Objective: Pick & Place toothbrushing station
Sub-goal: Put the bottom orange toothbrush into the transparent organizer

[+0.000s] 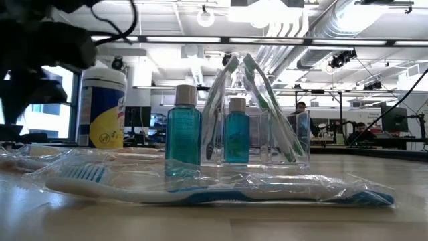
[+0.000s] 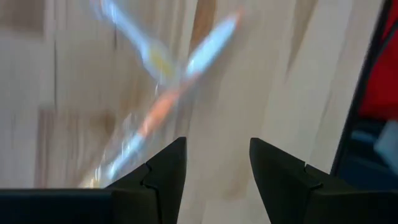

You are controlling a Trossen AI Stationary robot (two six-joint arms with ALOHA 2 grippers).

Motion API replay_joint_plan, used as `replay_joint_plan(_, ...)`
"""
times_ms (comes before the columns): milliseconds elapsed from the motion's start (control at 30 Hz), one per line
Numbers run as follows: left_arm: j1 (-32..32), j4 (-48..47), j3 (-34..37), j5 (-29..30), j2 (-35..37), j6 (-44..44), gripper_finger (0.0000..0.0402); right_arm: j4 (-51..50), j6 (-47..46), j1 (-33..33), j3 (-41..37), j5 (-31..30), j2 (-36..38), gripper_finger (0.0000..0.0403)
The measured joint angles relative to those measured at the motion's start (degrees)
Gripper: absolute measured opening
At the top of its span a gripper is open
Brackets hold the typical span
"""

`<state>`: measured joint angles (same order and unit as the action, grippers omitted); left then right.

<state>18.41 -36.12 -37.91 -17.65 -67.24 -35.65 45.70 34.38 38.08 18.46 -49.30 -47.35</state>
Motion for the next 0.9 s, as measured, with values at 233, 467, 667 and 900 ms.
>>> replay_joint_plan(233, -0.02, -5.46, 0.02, 6.25, 0.00, 7.71, 0.0174, -0.03, -0.29, 0.00, 0.00, 0.00, 0.00, 0.0133)
replay_joint_plan(467, 0.00, -2.60, 0.04, 10.34, -0.71, 10.52, 0.0174, -0.05, -0.32, -0.01, 0.00, 0.00, 0.00, 0.0133)
replay_joint_plan(667, 0.14, -2.92, 0.07, 9.69, -4.83, 10.38, 0.0174, -0.36, -0.33, 0.00, 0.00, 0.00, 0.00, 0.0133)
replay_joint_plan(900, 0.51, -2.91, 0.11, 7.82, -11.12, 10.43, 0.0174, -1.92, -1.02, -0.01, 0.00, -0.01, 0.01, 0.0133)
